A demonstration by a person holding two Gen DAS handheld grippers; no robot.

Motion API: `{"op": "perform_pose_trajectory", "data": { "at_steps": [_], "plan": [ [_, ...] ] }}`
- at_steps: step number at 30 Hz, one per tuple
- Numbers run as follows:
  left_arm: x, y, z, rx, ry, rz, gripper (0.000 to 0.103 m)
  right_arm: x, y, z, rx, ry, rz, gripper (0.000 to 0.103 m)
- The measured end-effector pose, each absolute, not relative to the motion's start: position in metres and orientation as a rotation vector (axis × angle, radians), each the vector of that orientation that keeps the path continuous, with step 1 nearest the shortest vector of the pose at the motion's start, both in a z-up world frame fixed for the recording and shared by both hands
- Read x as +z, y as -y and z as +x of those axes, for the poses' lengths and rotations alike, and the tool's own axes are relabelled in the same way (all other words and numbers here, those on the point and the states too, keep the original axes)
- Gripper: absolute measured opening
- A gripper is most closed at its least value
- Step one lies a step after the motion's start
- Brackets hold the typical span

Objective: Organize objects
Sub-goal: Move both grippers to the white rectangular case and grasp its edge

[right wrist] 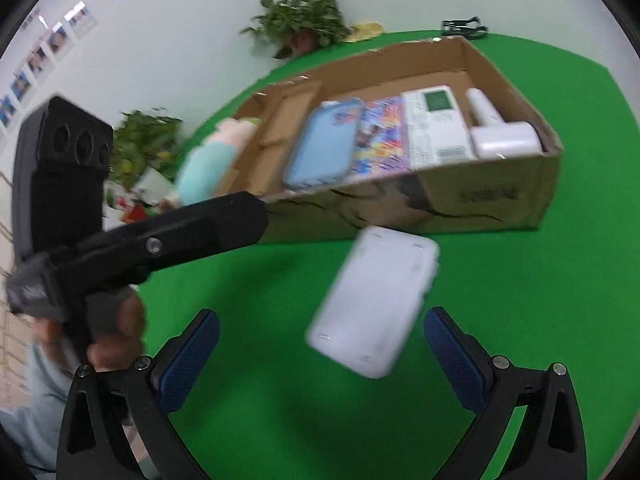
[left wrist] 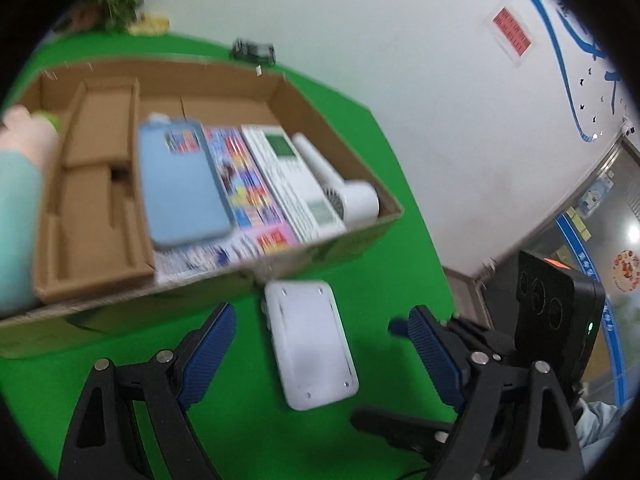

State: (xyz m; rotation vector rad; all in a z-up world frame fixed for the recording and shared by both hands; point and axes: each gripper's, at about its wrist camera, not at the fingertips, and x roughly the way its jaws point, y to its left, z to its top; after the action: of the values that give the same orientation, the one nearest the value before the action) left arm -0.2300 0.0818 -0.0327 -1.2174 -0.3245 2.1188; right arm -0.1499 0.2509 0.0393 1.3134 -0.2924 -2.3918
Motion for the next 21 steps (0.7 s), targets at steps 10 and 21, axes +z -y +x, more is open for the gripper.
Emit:
{"op": "perform_pose_trajectory", "data": {
  "at_steps": [10, 21],
  "plan": [
    [-0.091, -0.115, -0.248, 1.916, 0.413, -1.459, 0.077, 0.01, -0.246, -0.142, -2.521, 0.119, 1.369, 0.102],
    [-0.092, -0.13, -0.223, 1.868, 0.469, -1.438, 0.076, 0.023, -0.268, -0.105, -2.545, -0.033, 1.311, 0.102]
  ]
}}
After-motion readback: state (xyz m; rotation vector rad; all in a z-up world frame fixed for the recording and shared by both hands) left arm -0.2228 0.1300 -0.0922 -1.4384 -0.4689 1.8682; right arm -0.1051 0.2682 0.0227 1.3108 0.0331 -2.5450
